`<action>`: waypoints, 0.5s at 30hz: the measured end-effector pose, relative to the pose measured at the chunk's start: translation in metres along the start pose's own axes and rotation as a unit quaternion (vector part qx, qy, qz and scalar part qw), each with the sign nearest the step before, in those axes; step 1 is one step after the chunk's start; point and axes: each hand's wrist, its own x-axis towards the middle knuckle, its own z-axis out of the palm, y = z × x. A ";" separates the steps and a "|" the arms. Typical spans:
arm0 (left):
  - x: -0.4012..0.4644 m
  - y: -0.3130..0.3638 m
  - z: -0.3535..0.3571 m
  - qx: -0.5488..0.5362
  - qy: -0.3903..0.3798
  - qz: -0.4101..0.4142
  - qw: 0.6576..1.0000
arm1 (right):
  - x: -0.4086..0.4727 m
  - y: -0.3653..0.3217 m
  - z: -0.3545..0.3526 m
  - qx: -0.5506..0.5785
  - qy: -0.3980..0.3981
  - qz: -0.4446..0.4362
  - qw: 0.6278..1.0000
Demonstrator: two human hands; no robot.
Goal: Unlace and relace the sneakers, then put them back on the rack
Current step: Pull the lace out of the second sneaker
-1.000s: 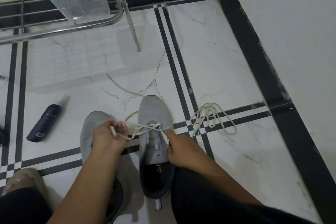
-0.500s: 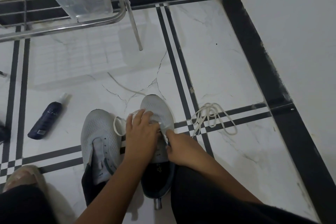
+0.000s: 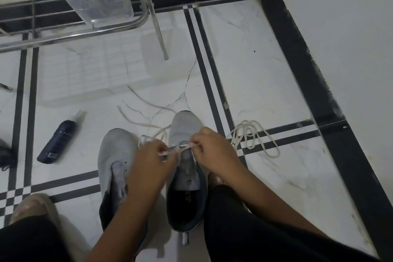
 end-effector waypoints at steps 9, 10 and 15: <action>-0.006 -0.010 0.017 -0.049 -0.004 -0.091 0.995 | 0.031 0.007 -0.009 0.357 -0.128 0.182 0.907; -0.008 -0.010 0.017 -0.060 -0.008 -0.095 0.994 | 0.033 0.012 -0.019 0.495 -0.107 0.243 0.827; -0.009 -0.008 0.018 -0.060 -0.051 -0.081 0.994 | 0.025 0.006 -0.022 0.241 -0.160 0.134 0.948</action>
